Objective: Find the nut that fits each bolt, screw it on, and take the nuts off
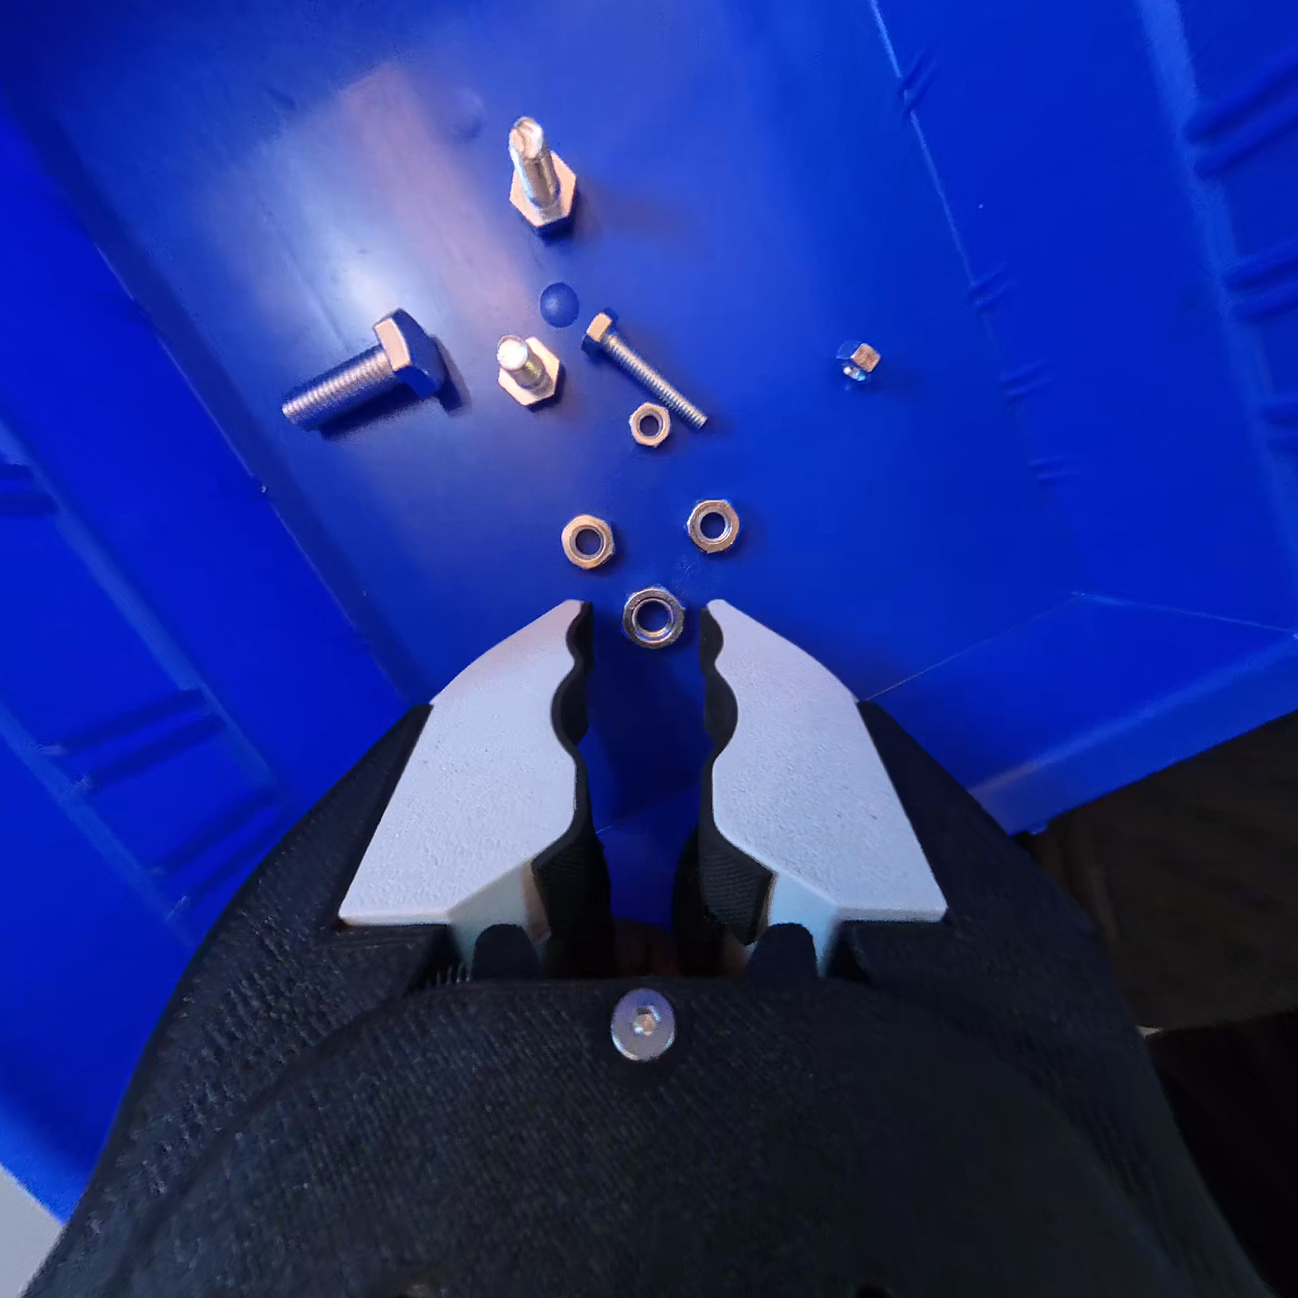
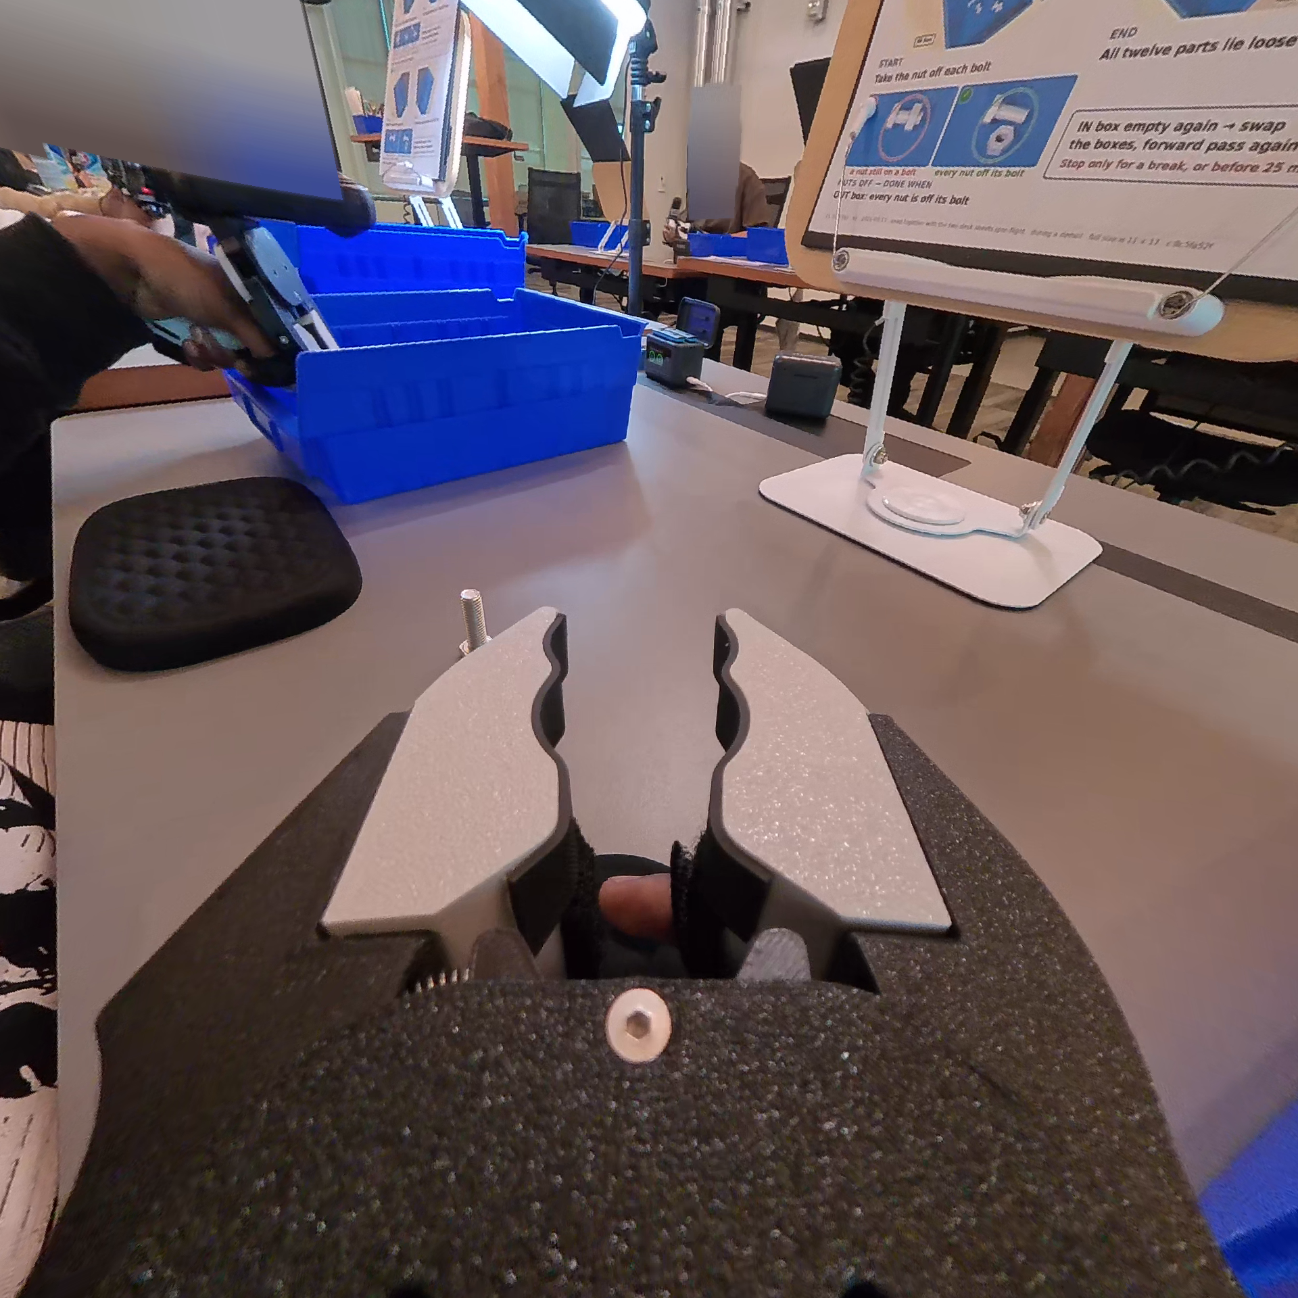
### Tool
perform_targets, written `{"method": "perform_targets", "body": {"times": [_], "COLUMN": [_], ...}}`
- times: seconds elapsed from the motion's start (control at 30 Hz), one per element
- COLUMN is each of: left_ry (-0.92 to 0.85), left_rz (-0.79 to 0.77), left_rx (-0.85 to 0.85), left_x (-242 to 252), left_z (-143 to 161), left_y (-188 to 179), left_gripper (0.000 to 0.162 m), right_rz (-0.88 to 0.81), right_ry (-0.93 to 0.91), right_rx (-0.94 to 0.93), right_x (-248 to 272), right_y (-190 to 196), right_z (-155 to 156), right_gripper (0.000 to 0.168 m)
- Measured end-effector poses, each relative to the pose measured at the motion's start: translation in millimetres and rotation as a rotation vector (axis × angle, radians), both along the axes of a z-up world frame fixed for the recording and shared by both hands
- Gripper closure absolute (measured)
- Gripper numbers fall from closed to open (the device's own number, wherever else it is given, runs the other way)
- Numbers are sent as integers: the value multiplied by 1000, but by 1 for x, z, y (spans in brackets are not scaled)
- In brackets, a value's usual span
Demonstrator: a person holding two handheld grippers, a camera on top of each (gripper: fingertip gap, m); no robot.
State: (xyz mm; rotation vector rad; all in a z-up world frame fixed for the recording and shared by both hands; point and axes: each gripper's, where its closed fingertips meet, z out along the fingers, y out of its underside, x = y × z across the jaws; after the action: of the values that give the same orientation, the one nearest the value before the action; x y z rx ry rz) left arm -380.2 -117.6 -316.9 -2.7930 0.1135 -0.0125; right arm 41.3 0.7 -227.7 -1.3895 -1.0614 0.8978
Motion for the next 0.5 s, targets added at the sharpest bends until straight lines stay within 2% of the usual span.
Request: {"method": "perform_targets", "body": {"times": [0.13, 0.2, 0.3, 0.4, 0.5], "left_ry": [12, 13, 49, 78, 150], "left_rz": [-18, -34, -51, -28, -40], "left_rx": [-56, -52, -28, 68, 211], "left_x": [0, 1, 0, 3, 17], "left_z": [-5, -5, -3, 18, 61], "left_y": [-2, 0, 1, 6, 14], "left_gripper": [135, 143, 143, 143, 144], "right_rz": [0, -1, -2, -3, -3], "right_ry": [0, 3, 7, 6, -6], "right_rx": [-5, -4, -12, -21, -27], "right_x": [0, 0, 1, 1, 0], "right_y": [0, 0, 1, 2, 3], "right_z": [0, 0, 0, 0, -2], "right_gripper": [128, 128, 128, 128, 128]}}
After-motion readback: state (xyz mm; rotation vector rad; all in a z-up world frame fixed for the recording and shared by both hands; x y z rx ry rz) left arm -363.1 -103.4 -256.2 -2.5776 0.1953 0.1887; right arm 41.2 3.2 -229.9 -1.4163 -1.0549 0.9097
